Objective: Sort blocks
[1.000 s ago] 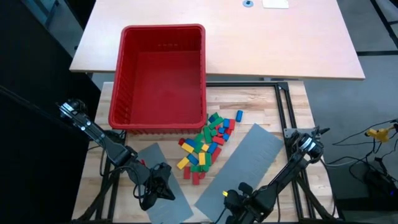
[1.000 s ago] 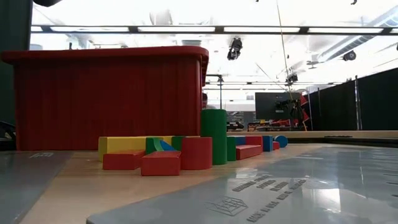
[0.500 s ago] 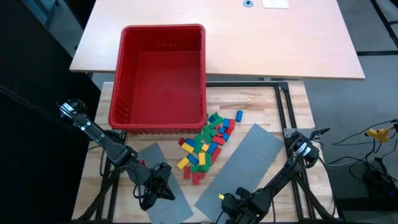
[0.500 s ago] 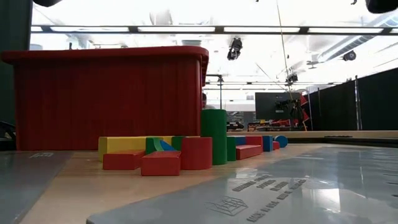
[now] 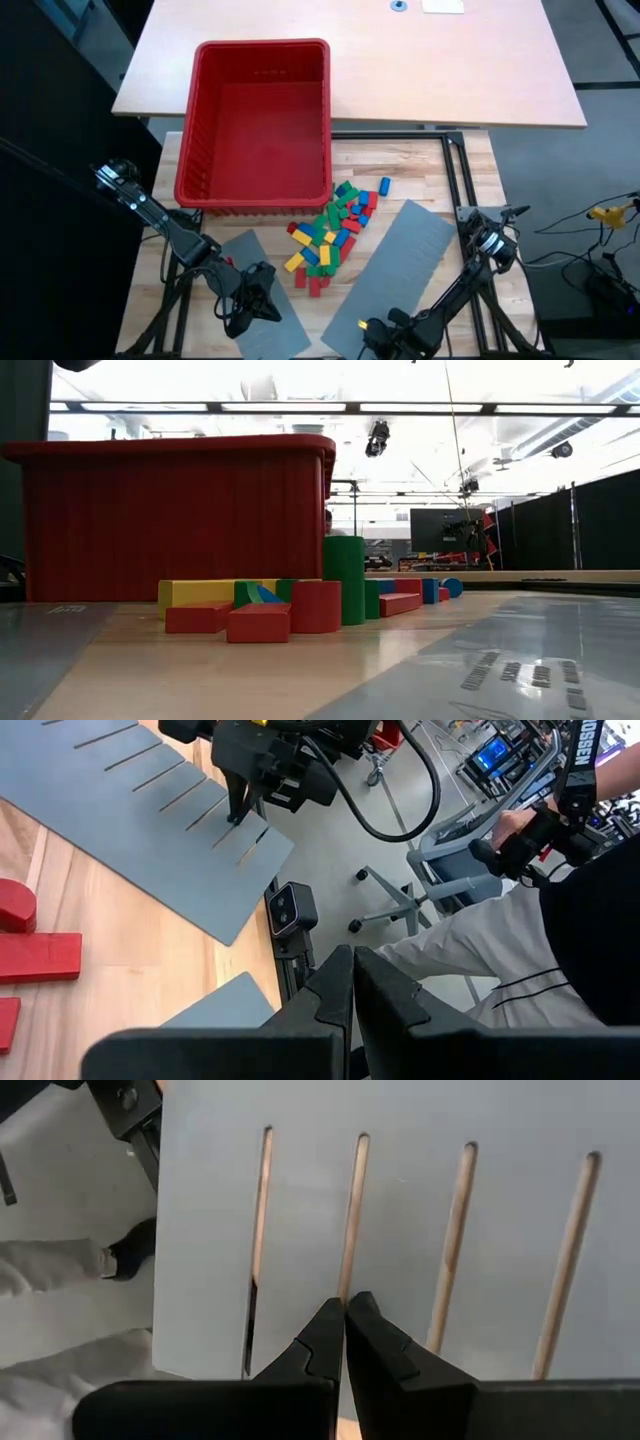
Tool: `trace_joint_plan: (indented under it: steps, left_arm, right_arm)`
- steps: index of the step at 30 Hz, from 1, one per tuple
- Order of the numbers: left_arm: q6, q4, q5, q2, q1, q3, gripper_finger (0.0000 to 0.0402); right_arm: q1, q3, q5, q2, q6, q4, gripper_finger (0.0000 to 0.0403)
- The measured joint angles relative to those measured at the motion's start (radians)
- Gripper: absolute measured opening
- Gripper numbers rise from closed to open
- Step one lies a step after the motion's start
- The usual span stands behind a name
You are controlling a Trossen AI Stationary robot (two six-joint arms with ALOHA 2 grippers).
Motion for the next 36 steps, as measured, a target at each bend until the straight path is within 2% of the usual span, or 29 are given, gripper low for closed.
trace_joint_plan:
  steps: [8, 11, 14, 21, 24, 27, 36]
  left_arm:
    - [0.0, 0.0, 0.0, 0.0, -0.001, 0.0, 0.0]
    - [0.0, 0.0, 0.0, 0.0, -0.003, 0.0, 0.0]
    - [0.0, 0.0, 0.0, 0.0, -0.005, 0.0, 0.0]
    - [0.001, 0.0, 0.0, 0.0, -0.005, 0.0, 0.0]
    - [0.003, 0.0, 0.0, 0.0, -0.005, 0.0, 0.0]
    - [0.003, 0.0, 0.0, 0.0, -0.005, 0.0, 0.0]
    - [0.003, 0.0, 0.0, 0.0, -0.005, 0.0, 0.0]
  right_arm:
    - [0.026, 0.065, 0.003, 0.003, -0.147, 0.101, 0.0]
    - [0.039, 0.082, 0.01, 0.003, -0.172, 0.102, 0.0014]
    - [0.05, 0.094, 0.011, 0.003, -0.162, 0.116, 0.0047]
    - [0.061, 0.097, 0.018, 0.004, -0.124, 0.125, 0.0169]
    - [0.065, 0.097, 0.019, 0.008, -0.067, 0.126, 0.021]
    - [0.074, 0.097, 0.043, 0.008, 0.045, 0.142, 0.0231]
    - [0.172, 0.097, 0.192, 0.008, 0.417, 0.174, 0.0216]
